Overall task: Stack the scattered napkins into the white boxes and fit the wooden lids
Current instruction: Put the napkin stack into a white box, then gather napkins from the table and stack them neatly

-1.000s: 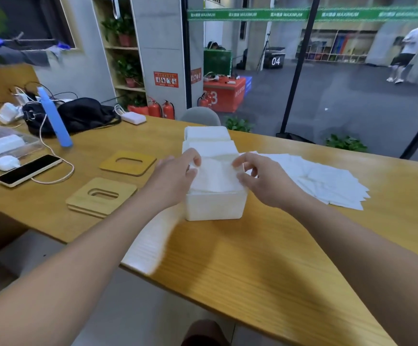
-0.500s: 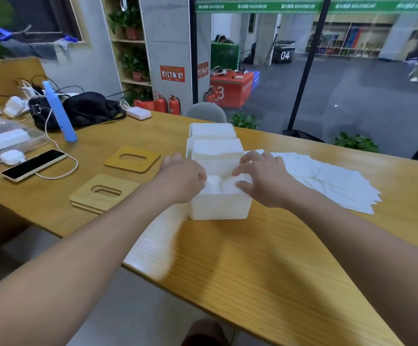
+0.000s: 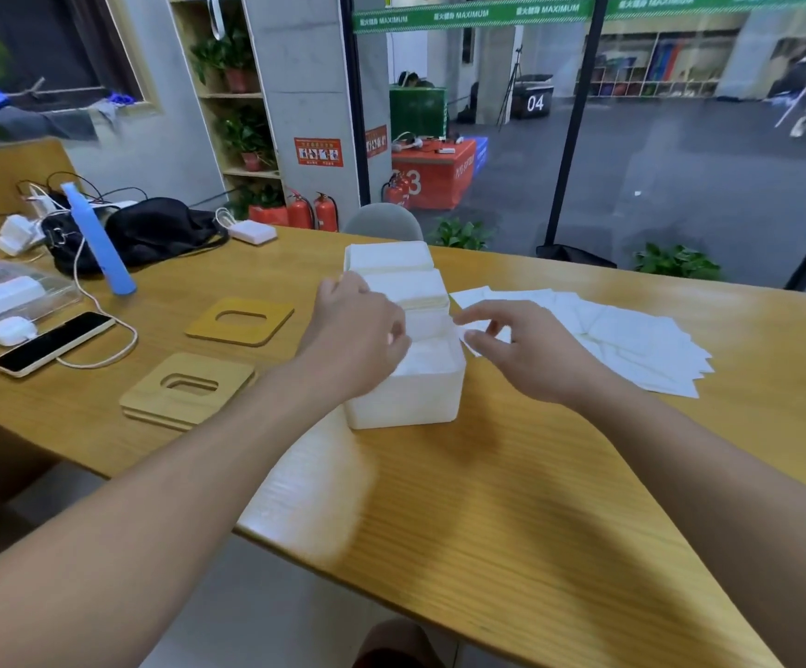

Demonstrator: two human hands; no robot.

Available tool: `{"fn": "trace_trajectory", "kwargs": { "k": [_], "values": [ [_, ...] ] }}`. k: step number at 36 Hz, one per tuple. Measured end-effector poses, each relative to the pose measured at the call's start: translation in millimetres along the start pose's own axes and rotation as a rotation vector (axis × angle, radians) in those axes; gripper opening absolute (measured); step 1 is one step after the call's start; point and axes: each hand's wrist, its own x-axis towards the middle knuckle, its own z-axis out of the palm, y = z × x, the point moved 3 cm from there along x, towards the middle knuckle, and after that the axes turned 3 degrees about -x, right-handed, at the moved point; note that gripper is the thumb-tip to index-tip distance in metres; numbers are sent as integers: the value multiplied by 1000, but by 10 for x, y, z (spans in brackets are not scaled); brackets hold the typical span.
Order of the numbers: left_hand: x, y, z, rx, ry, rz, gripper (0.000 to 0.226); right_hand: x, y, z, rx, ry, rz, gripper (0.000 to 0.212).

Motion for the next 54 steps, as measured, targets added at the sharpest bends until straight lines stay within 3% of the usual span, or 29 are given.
{"fn": "trace_trajectory", "kwargs": {
  "k": [5, 9, 14, 19, 24, 29, 37, 42, 46, 54],
  "values": [
    [32, 668, 36, -310, -25, 205, 22, -375, 402, -130, 42, 36, 30, 23],
    [35, 1200, 252, -447, -193, 324, 23, -697, 815, -271, 74, 96, 113, 23],
    [105, 1685, 673, -480, -267, 319, 34, -1046, 1336, -455, 49, 149, 194, 27],
    [248, 1956, 1088, -549, -276, 252, 49, -1206, 1641, -526, -128, 135, 208, 35],
    [394, 2038, 1399, -490, -208, 179, 60, -1210, 1746, -476, -396, 9, 266, 54],
    [444, 2030, 1551, -471, -216, 183, 61, -1148, 1826, -509, -502, -2, 255, 67],
    [462, 1958, 1483, -649, -140, 101, 34, -1210, 1718, -521, -467, 32, 162, 47],
    [455, 1916, 1512, -596, -183, 176, 38, -1222, 1825, -570, -431, 186, 125, 30],
    [440, 1913, 1481, -600, -181, 183, 38, -1225, 1924, -600, -477, 184, 164, 19],
    [415, 1880, 1417, -599, -207, 155, 43, -1215, 1920, -587, -508, 135, 214, 33]
  ]
}}
